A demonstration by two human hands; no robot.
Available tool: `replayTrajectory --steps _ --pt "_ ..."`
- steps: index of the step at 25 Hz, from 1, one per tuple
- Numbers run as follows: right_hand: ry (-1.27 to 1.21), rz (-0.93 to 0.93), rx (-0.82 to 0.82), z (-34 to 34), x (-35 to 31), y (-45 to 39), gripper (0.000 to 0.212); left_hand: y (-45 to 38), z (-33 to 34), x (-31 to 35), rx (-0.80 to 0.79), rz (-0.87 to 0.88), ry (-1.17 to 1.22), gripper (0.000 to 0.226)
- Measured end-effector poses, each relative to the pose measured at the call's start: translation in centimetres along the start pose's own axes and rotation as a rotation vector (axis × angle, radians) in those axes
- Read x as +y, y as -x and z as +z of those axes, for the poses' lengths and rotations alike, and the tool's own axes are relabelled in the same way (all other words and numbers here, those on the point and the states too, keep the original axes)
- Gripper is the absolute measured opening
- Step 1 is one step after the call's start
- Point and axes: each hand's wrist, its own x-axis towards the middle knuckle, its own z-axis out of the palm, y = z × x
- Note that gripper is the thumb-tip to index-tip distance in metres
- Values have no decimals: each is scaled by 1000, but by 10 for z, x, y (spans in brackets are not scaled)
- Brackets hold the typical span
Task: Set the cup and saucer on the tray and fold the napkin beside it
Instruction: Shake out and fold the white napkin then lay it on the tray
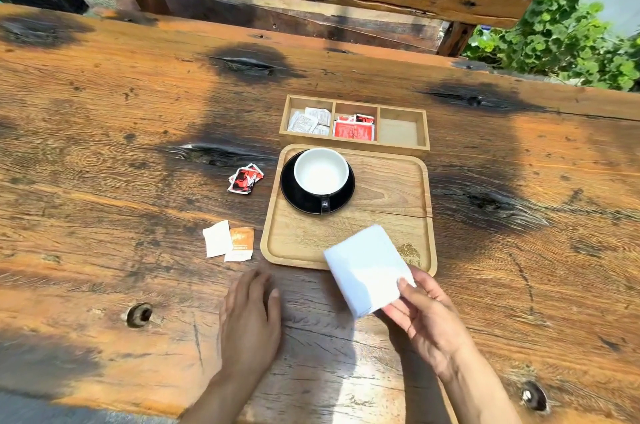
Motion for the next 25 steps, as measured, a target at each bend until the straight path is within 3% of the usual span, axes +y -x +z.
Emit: replayTrajectory --steps 4,9,16,25 --pt "-223 -74 17 5 -8 -20 35 10 24 -24 -57 78 -276 61" --pt "-276 -158 59 24 -30 -61 42 11 37 -30 -82 100 -474 66" --pt "-194 -193 164 50 -65 -117 48 9 37 -29 -94 96 -495 70" --pt "-62 -156 390 59 -65 -147 34 5 38 -27 -88 64 -480 72"
